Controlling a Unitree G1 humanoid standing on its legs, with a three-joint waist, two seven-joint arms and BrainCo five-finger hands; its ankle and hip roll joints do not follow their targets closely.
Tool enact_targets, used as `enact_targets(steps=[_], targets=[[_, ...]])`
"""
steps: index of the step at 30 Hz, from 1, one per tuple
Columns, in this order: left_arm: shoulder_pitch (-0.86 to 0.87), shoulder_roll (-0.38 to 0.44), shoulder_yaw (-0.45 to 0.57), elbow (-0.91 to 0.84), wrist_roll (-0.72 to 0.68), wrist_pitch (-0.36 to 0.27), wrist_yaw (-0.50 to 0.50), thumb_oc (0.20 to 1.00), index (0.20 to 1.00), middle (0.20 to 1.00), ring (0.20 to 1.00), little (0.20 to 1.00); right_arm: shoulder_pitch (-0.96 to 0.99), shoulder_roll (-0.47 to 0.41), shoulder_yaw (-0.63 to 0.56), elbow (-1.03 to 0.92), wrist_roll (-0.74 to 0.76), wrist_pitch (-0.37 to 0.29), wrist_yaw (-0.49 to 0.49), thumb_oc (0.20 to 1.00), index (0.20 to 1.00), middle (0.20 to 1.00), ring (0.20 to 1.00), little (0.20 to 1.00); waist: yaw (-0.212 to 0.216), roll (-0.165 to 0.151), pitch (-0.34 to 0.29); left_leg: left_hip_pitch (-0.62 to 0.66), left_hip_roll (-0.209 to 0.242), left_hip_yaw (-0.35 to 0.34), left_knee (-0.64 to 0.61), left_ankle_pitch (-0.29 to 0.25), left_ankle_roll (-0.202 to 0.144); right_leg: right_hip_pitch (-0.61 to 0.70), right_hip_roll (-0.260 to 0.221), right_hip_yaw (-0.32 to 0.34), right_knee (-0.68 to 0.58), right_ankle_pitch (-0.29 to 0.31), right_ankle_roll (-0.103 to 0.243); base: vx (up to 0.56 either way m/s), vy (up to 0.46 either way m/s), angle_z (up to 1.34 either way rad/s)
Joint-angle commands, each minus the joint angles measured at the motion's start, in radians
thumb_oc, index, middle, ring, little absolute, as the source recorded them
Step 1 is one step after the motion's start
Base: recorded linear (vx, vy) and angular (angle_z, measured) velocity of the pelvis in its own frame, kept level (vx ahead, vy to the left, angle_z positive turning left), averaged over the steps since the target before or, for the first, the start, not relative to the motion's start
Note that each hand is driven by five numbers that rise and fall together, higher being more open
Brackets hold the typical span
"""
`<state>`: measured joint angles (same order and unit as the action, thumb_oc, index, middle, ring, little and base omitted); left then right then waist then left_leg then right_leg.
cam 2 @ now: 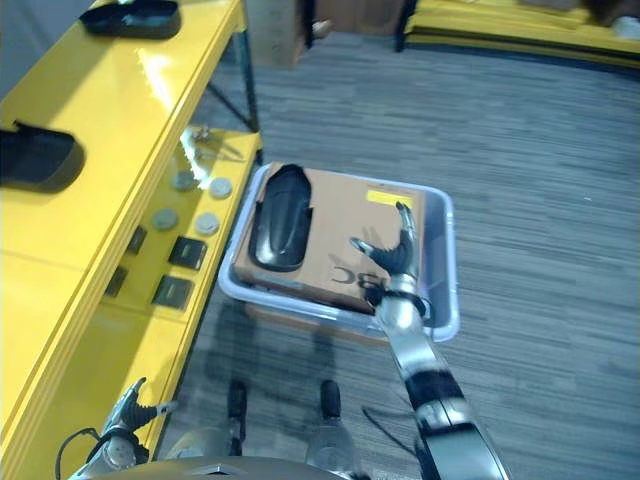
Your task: Move parts from the plastic box to the shelf.
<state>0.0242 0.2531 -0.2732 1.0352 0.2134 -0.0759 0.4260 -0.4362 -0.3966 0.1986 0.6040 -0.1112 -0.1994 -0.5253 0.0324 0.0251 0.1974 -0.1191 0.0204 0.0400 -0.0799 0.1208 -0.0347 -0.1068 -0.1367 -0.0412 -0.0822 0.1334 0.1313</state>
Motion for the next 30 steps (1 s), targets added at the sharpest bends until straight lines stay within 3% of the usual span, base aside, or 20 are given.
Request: enact_targets(steps=[1,6,10,14,21,24,25,26,30], targets=[[-0.067,0.048,-0.013,-0.014,-0.080,-0.008,0.031,1.000,1.000,1.000,1.000,1.000,-0.054,-0.031,-0.010,-0.051,0.051,0.022,-0.060,1.000,1.000,1.000,1.000,1.000,0.020,-0.010,0.077,-0.006,0.021,-0.028,-0.007,-0.023,-0.022,0.035,-0.046,0.008,0.029,-0.054,0.043,-0.06,-0.017,0.42],[-0.112,0.043,-0.063,-0.009,-0.148,-0.014,0.003,1.000,1.000,1.000,1.000,1.000,-0.271,-0.039,0.014,0.145,0.135,0.045,-0.085,1.000,1.000,1.000,1.000,1.000,0.054,-0.020,0.113,-0.053,0.021,-0.051,-0.007,-0.002,-0.027,0.002,-0.036,-0.006,0.028,-0.040,0.040,-0.04,-0.017,0.15],[-0.155,0.059,-0.109,-0.050,-0.167,-0.023,-0.007,1.000,1.000,1.000,1.000,1.000,-0.422,-0.087,0.038,0.302,0.107,0.097,-0.124,1.000,1.000,1.000,1.000,1.000,0.073,-0.036,0.143,-0.092,0.027,-0.069,-0.007,0.010,-0.032,-0.030,-0.028,-0.017,0.031,-0.031,0.039,-0.05,-0.006,0.10],[-0.182,0.065,-0.112,-0.036,-0.180,-0.019,0.001,1.000,1.000,1.000,1.000,1.000,-0.477,-0.078,0.072,0.403,0.105,0.116,-0.114,1.000,1.000,1.000,1.000,1.000,0.081,-0.050,0.157,-0.103,0.031,-0.076,-0.007,0.015,-0.033,-0.038,-0.021,-0.021,0.032,-0.026,0.039,-0.01,-0.003,0.09],[-0.192,0.083,-0.099,-0.046,-0.241,-0.034,-0.023,1.000,1.000,1.000,1.000,1.000,-0.570,-0.118,0.186,0.644,0.138,0.137,0.080,1.000,1.000,1.000,1.000,1.000,0.118,-0.059,0.186,-0.161,0.032,-0.103,-0.007,0.035,-0.039,-0.075,-0.023,-0.043,0.023,-0.007,0.040,-0.03,-0.005,0.05],[-0.184,0.085,-0.104,-0.064,-0.248,-0.039,-0.044,1.000,1.000,1.000,1.000,1.000,-0.581,-0.158,0.213,0.672,0.129,0.136,0.127,0.906,0.906,0.906,0.906,0.906,0.137,-0.052,0.194,-0.185,0.028,-0.119,-0.007,0.044,-0.044,-0.085,-0.026,-0.060,0.012,0.001,0.042,-0.01,-0.005,0.20],[-0.181,0.084,-0.104,-0.060,-0.249,-0.039,-0.050,1.000,1.000,1.000,1.000,1.000,-0.582,-0.166,0.223,0.676,0.128,0.134,0.141,0.448,0.448,0.448,0.448,0.448,0.141,-0.050,0.193,-0.192,0.027,-0.125,-0.007,0.048,-0.045,-0.087,-0.027,-0.066,0.009,0.002,0.043,0.02,-0.005,0.20],[-0.181,0.084,-0.103,-0.056,-0.250,-0.039,-0.056,1.000,1.000,1.000,1.000,1.000,-0.589,-0.176,0.233,0.682,0.116,0.137,0.145,0.200,0.200,0.200,0.200,0.200,0.144,-0.050,0.193,-0.197,0.026,-0.129,-0.007,0.050,-0.046,-0.087,-0.027,-0.070,0.007,0.002,0.044,0.02,-0.005,0.24],[-0.163,0.075,-0.107,-0.034,-0.236,-0.028,-0.076,1.000,1.000,1.000,1.000,1.000,-0.585,-0.189,0.239,0.713,0.119,0.145,0.190,0.200,0.200,0.200,0.200,0.200,0.152,-0.047,0.184,-0.201,0.023,-0.139,-0.007,0.051,-0.045,-0.082,-0.030,-0.078,0.005,-0.001,0.047,0.02,0.011,0.09]])
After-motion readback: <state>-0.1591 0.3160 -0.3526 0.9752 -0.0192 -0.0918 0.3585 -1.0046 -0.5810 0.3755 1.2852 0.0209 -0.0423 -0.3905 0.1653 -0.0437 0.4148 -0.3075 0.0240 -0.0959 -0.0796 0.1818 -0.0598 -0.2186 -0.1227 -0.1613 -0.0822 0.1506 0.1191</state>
